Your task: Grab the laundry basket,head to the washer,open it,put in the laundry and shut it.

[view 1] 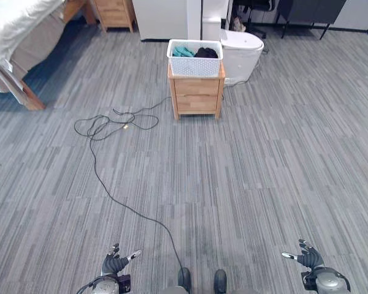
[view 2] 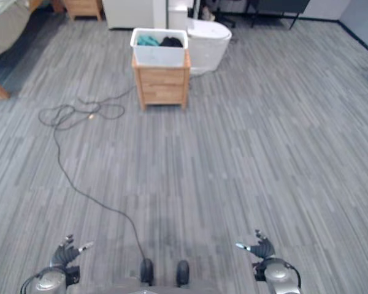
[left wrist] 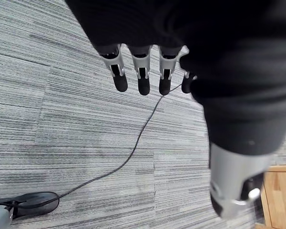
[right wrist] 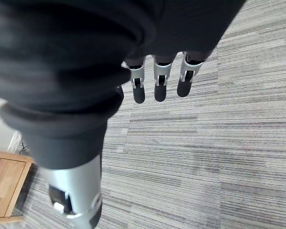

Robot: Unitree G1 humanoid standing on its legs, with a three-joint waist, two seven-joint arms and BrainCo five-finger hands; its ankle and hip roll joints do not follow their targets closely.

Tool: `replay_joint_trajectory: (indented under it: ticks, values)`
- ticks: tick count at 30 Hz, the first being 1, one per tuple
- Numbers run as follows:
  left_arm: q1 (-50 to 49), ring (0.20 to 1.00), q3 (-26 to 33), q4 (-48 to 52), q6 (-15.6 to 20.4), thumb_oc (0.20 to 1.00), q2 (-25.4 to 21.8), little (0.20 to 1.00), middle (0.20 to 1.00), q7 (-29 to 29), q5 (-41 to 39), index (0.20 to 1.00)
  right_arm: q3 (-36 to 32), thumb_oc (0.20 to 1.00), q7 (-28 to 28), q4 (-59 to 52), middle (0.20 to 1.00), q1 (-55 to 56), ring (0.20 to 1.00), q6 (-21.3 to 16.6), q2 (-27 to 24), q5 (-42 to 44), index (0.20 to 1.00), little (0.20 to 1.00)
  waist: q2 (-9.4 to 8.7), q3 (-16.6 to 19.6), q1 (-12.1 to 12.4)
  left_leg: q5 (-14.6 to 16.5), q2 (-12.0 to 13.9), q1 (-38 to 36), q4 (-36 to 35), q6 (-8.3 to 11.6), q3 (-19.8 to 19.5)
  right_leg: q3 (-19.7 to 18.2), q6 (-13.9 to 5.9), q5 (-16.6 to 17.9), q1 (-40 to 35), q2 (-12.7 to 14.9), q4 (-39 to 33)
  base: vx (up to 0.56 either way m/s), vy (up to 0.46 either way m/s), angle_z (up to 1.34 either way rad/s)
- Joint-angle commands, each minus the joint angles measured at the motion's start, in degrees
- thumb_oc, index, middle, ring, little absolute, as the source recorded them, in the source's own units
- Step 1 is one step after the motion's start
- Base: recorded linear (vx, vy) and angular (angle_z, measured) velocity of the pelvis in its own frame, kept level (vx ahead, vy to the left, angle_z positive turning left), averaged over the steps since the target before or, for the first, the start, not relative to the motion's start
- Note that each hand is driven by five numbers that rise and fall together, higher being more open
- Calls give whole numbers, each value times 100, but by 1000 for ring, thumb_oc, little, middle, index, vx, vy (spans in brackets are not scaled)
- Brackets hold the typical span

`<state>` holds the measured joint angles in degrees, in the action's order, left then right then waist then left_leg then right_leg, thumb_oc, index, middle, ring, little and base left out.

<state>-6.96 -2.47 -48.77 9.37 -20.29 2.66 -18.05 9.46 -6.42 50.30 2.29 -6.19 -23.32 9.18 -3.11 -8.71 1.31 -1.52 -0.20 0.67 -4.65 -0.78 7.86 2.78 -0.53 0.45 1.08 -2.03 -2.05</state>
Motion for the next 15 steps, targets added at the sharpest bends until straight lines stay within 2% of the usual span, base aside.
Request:
replay_joint_trajectory:
  ticks: [1,3,7,10,12,13,15]
  values:
    - [170,1000,141,52,123,1000,-351,1000,1000,161,-274,1000,97,1000,-108,-128,1000,-331,1000,-101,149,145,1000,1000,-196,-123,26,873,-329,117,1041,-122,-120,109,-866,9,316,604,1112,22,163,-29]
    - [238,1000,108,13,127,1000,-438,1000,1000,172,-181,1000,126,1000,-109,-135,1000,-425,1000,-131,201,246,1000,1000,-147,-189,-12,923,-325,109,1075,-173,-139,80,-925,59,605,594,1653,63,123,-28]
    - [211,1000,95,119,112,1000,-435,1000,1000,154,-154,1000,136,1000,-118,-227,1000,-374,1000,-135,188,239,1000,1000,-100,-216,-70,1016,-392,-124,998,-201,-251,63,-856,75,874,498,1861,148,80,4]
    - [268,1000,-18,120,96,1000,-414,1000,1000,133,-121,1000,198,1000,-113,-330,1000,-413,1000,-129,100,228,1000,1000,-14,-323,-191,1129,-476,-481,802,-234,-377,144,-813,279,1363,476,1442,204,47,5]
    - [269,1000,-19,119,97,1000,-411,1000,1000,133,-121,1000,198,1000,-113,-331,1000,-412,1000,-129,97,228,1000,1000,-2,-334,-196,1136,-467,-498,797,-233,-384,154,-812,275,1343,469,1438,161,17,19]
    - [347,1000,-85,65,106,1000,-360,1000,1000,131,-106,1000,225,1000,-123,-359,1000,-397,1000,-114,82,200,1000,1000,25,-400,-295,1225,-521,-712,714,-208,-497,260,-860,411,1537,495,984,283,-5,40]
    - [391,1000,-134,83,126,1000,-324,1000,1000,137,-103,1000,232,1000,-130,-389,1000,-352,1000,-98,81,161,1000,1000,43,-460,-376,1307,-560,-876,706,-171,-623,385,-910,526,1668,532,662,391,-42,25]
